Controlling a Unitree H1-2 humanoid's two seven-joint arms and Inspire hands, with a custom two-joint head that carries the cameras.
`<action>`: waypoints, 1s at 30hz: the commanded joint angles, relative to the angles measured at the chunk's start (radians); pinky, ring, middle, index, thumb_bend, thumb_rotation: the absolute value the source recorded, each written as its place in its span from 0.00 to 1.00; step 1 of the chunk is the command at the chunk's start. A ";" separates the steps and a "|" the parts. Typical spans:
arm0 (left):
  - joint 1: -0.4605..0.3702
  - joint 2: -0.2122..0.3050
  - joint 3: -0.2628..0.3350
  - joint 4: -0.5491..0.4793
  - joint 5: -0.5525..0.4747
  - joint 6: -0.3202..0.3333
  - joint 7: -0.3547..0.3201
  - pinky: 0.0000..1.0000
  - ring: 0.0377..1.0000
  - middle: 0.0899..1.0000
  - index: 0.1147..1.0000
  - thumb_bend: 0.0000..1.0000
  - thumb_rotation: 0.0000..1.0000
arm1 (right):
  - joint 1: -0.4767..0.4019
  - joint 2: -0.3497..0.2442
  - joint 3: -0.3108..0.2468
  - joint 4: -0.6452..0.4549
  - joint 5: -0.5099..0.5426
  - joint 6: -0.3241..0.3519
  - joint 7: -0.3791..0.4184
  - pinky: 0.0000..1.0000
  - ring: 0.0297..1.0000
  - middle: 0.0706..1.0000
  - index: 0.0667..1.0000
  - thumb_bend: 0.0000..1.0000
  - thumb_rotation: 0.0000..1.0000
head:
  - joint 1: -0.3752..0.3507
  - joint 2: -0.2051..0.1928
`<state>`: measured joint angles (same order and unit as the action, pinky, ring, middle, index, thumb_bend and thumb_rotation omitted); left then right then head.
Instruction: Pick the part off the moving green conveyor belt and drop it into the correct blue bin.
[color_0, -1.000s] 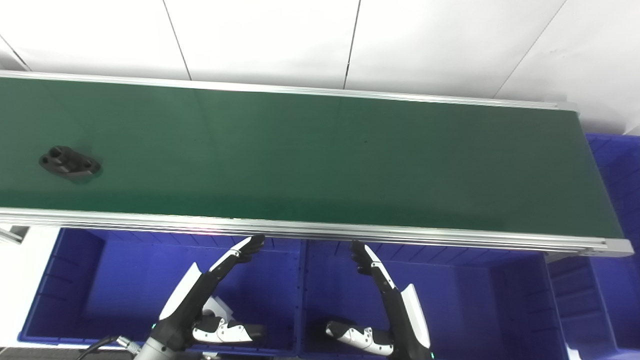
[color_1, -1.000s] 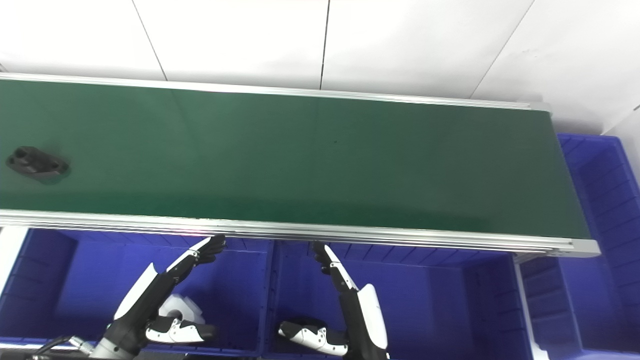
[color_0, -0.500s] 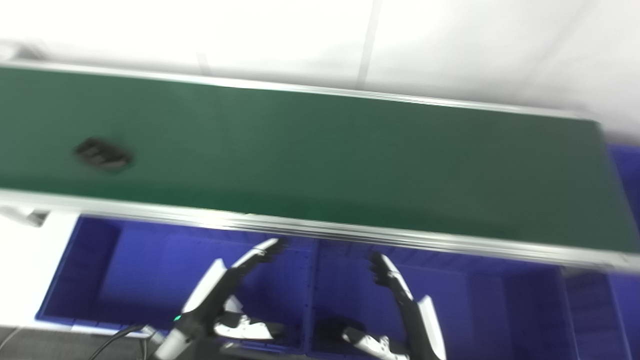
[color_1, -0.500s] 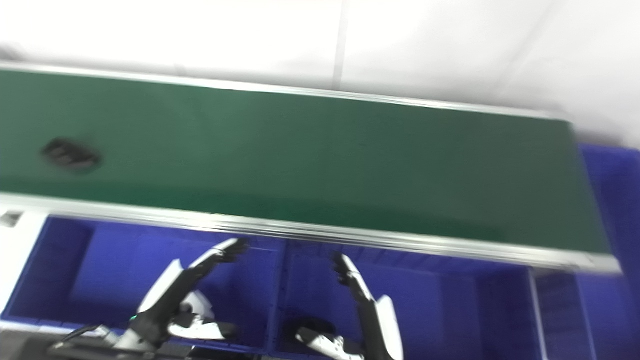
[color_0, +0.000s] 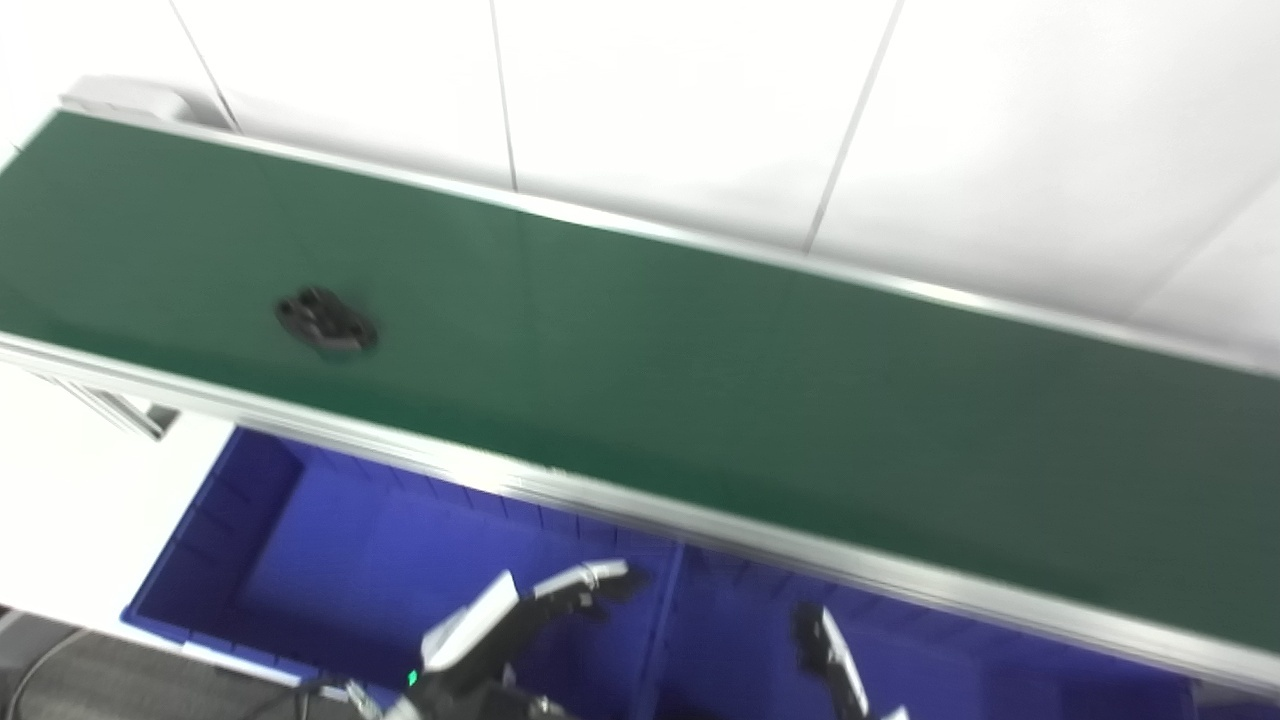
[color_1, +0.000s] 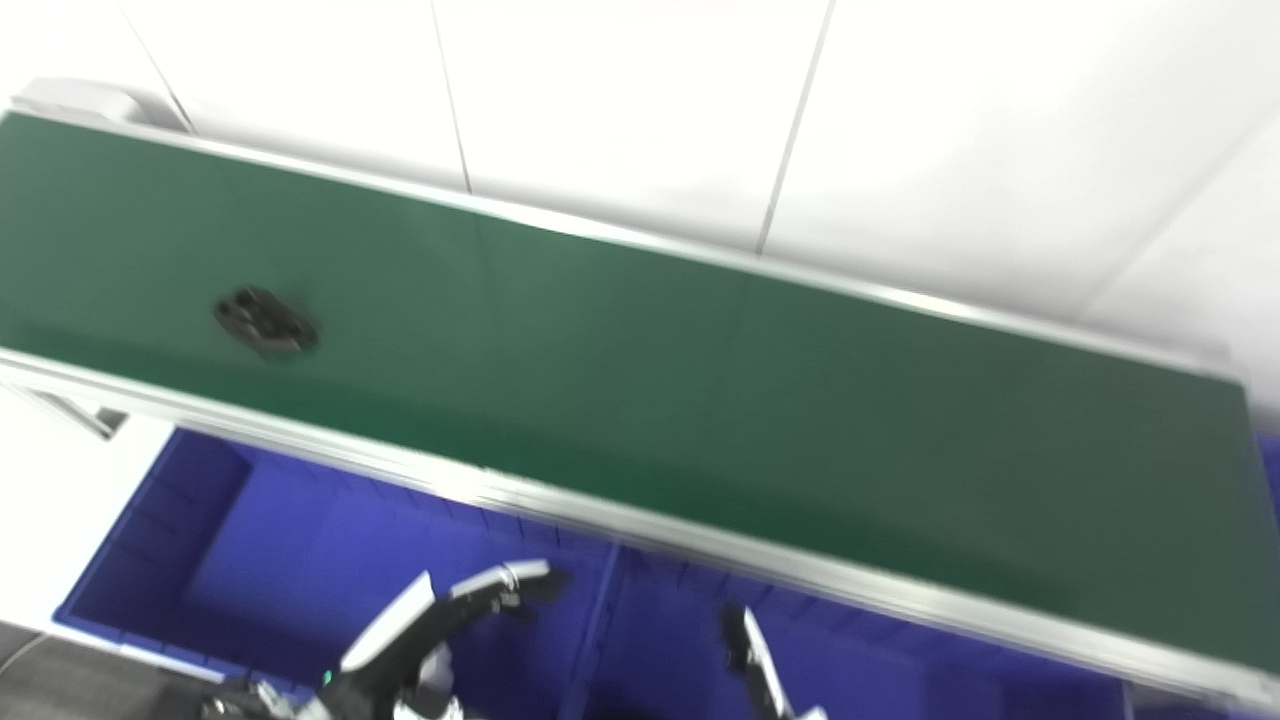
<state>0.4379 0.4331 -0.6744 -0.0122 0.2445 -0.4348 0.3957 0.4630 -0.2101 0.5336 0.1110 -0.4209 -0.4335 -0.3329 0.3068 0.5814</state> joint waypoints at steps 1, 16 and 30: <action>-0.009 0.017 -0.018 -0.006 0.008 -0.035 0.042 0.69 0.78 0.81 0.79 0.78 0.45 | -0.007 -0.003 0.005 -0.011 -0.005 -0.036 -0.021 0.80 0.86 0.88 0.93 0.83 0.69 | 0.004 -0.011; -0.063 0.051 -0.108 0.024 0.005 -0.035 0.139 0.67 0.76 0.79 0.76 0.77 0.44 | -0.051 -0.025 0.071 0.048 0.005 -0.036 -0.098 0.79 0.86 0.88 0.93 0.80 0.68 | 0.057 -0.094; -0.079 0.066 -0.137 0.017 0.016 -0.035 0.191 0.64 0.74 0.77 0.74 0.78 0.45 | -0.066 -0.060 0.122 0.015 0.044 -0.036 -0.154 0.83 0.88 0.90 0.96 0.80 0.64 | 0.067 -0.097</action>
<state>0.3591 0.4812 -0.8107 0.0303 0.2508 -0.4349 0.5729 0.3938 -0.2657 0.6569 0.1663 -0.3774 -0.4335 -0.4540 0.3728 0.4832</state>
